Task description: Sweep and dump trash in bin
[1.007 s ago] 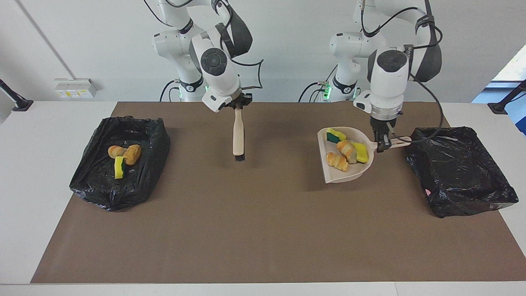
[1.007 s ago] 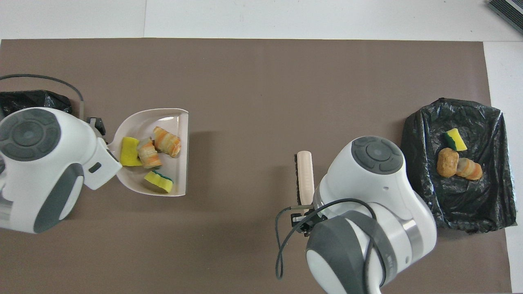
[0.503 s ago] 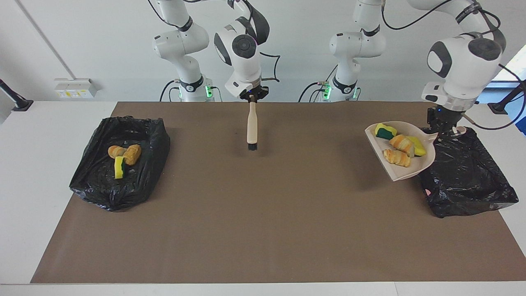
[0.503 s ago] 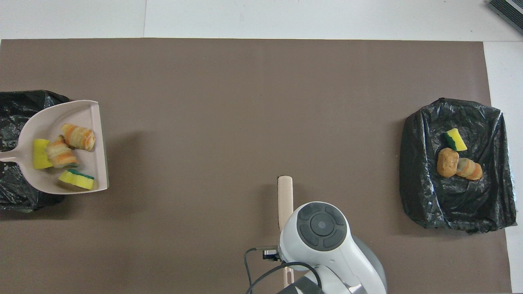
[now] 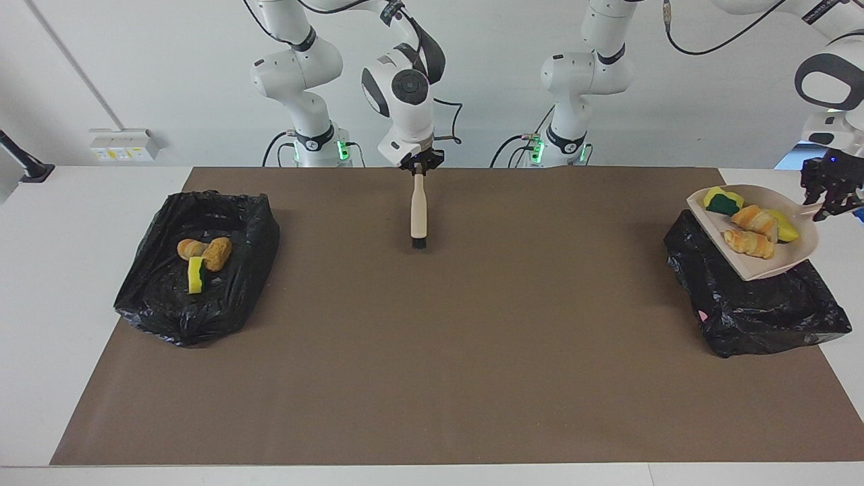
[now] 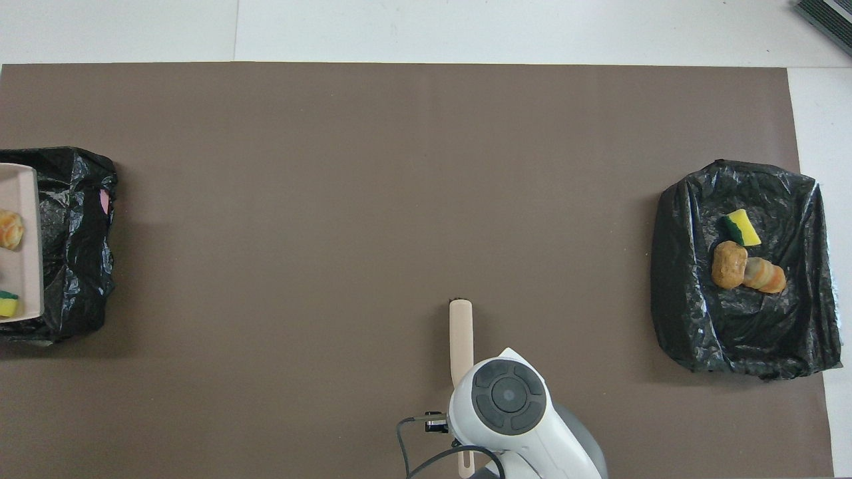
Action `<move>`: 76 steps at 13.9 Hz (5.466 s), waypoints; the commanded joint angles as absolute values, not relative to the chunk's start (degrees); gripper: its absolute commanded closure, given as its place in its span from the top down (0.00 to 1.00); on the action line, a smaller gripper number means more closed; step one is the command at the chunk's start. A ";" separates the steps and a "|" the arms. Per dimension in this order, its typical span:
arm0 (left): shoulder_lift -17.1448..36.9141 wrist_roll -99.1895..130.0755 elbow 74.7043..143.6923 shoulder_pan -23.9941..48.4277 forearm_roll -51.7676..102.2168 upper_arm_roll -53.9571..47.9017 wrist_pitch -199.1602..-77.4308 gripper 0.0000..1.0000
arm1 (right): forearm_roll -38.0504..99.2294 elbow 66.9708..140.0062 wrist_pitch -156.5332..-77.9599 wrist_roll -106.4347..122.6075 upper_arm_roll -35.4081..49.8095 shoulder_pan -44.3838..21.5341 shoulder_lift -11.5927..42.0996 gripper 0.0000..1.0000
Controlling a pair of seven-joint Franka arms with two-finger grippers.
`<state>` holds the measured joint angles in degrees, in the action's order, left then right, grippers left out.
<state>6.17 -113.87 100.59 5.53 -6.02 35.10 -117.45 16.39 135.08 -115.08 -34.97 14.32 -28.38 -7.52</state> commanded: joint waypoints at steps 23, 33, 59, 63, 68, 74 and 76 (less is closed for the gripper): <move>16.09 -100.83 95.27 2.64 -44.01 29.45 -119.99 0.00 | 13.81 131.14 -120.85 -38.58 13.36 -30.33 -4.75 1.00; 12.93 -87.98 93.79 2.20 -67.22 21.37 -108.81 0.00 | 0.54 122.36 -119.89 -27.51 13.53 -13.73 -4.04 1.00; 14.93 -8.04 93.34 2.81 -21.29 -12.29 -87.80 0.00 | -0.26 87.98 -82.19 -1.87 -6.67 -4.92 -6.32 1.00; 21.25 4.53 89.05 3.51 -15.74 -20.29 -87.98 0.00 | -2.20 90.60 -82.26 -1.31 -7.82 -4.75 -8.53 1.00; 29.94 20.10 78.08 7.63 -11.35 -24.70 -91.92 0.00 | -1.41 91.67 -82.71 -0.71 -7.65 -4.84 -8.44 1.00; 46.84 37.61 57.31 20.47 -10.99 -22.42 -94.82 0.00 | -1.67 91.58 -82.62 -0.70 -7.65 -4.66 -8.35 1.00; 47.20 38.67 57.13 22.05 -10.90 -22.41 -97.37 0.00 | -1.67 91.49 -82.44 -0.70 -7.56 -4.66 -8.44 1.00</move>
